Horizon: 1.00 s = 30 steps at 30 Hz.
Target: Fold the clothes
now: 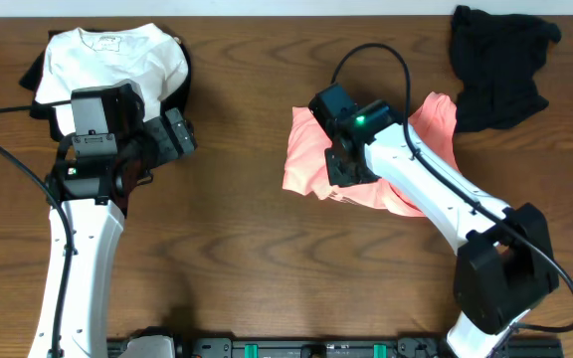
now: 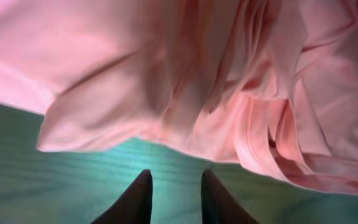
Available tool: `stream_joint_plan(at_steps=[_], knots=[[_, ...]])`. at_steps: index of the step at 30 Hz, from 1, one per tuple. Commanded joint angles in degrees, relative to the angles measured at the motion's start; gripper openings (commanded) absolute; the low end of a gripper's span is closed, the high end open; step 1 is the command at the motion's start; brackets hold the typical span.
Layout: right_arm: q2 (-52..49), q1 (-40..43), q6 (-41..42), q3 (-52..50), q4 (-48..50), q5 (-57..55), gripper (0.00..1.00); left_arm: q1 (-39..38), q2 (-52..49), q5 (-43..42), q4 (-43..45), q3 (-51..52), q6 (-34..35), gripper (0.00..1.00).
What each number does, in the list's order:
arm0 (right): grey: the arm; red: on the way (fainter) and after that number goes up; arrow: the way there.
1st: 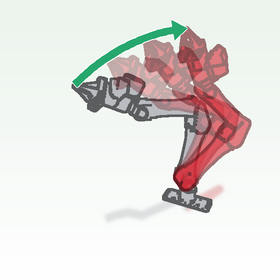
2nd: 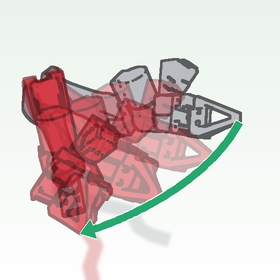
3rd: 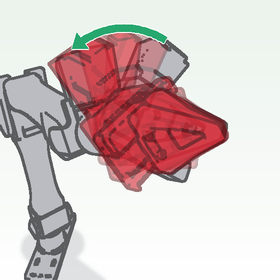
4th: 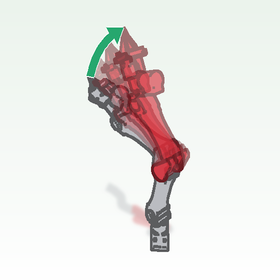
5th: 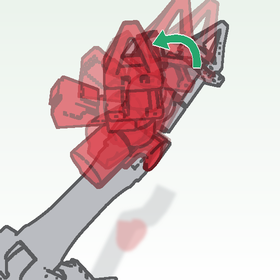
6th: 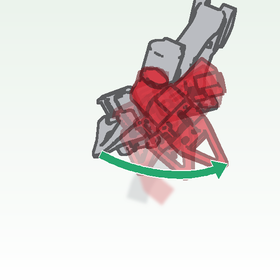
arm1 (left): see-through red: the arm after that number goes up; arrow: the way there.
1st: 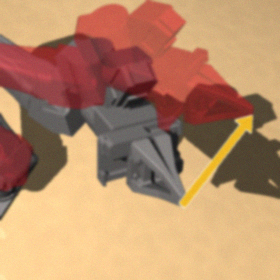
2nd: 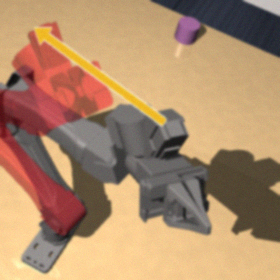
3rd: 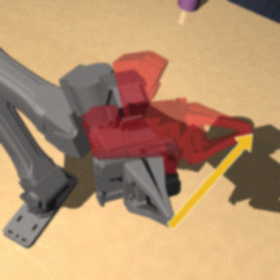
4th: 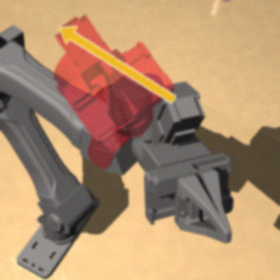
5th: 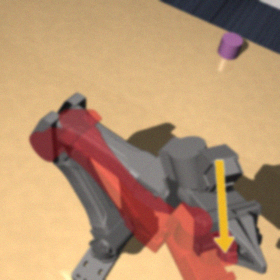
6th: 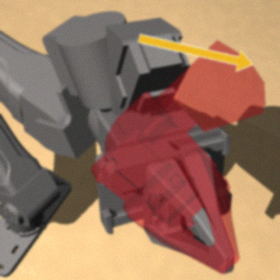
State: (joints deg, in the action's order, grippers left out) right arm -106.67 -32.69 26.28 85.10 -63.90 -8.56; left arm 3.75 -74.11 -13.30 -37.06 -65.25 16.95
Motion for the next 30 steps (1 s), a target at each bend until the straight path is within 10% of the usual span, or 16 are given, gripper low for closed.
stream_joint_plan(at_steps=[1, 5, 14, 30], knots=[[-0.44, 0.52, -1.31, -0.61, -1.33, 0.85, 0.17, 0.26, -0.04, 0.55, 0.02, 0.31, 0.28, 0.98], [-0.44, 0.70, -1.29, -1.38, -2.67, -0.35, 0.15, 0.26, -0.04, 0.55, 0.02, 0.31, 0.31, 0.98], [-0.37, 4.15, -12.87, -1.31, 15.87, -1.95, 0.53, 0.26, -0.07, 0.55, 0.02, 0.31, 0.28, 0.98], [-7.19, 11.85, -22.53, -1.31, 32.65, 8.22, 0.53, 0.26, -0.07, 0.55, 0.00, 0.31, 0.31, 0.98]])
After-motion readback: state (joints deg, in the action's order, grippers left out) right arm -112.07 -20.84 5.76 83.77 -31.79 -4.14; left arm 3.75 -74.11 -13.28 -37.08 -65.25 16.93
